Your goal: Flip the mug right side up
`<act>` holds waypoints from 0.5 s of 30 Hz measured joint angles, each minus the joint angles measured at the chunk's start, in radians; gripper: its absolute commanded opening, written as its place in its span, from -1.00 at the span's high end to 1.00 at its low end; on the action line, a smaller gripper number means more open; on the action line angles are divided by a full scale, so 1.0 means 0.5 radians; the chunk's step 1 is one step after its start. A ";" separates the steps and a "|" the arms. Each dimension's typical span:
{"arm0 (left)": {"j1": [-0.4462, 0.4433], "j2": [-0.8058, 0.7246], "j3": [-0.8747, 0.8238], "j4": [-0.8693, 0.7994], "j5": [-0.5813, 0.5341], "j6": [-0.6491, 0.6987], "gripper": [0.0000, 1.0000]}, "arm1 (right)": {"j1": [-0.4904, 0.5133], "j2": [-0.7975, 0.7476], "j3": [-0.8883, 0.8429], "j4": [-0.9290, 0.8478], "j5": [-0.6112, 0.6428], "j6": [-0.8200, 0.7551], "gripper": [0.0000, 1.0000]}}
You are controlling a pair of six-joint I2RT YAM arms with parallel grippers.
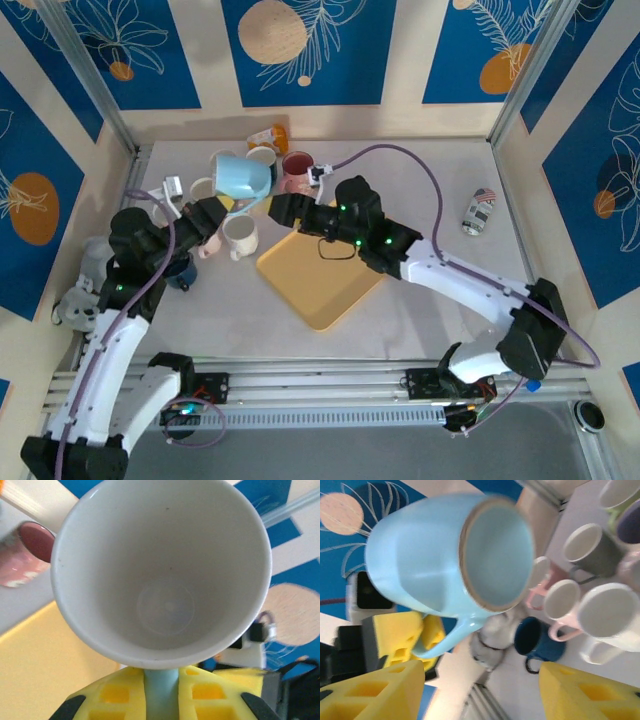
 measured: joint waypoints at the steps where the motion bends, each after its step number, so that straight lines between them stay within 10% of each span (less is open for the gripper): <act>1: 0.000 -0.025 0.028 -0.105 -0.017 0.108 1.00 | -0.010 -0.034 0.011 -0.092 0.024 -0.061 -0.25; 15: 0.000 -0.297 0.002 -1.174 -0.113 1.520 1.00 | -0.325 -0.319 -0.170 -0.886 0.140 -0.565 -0.25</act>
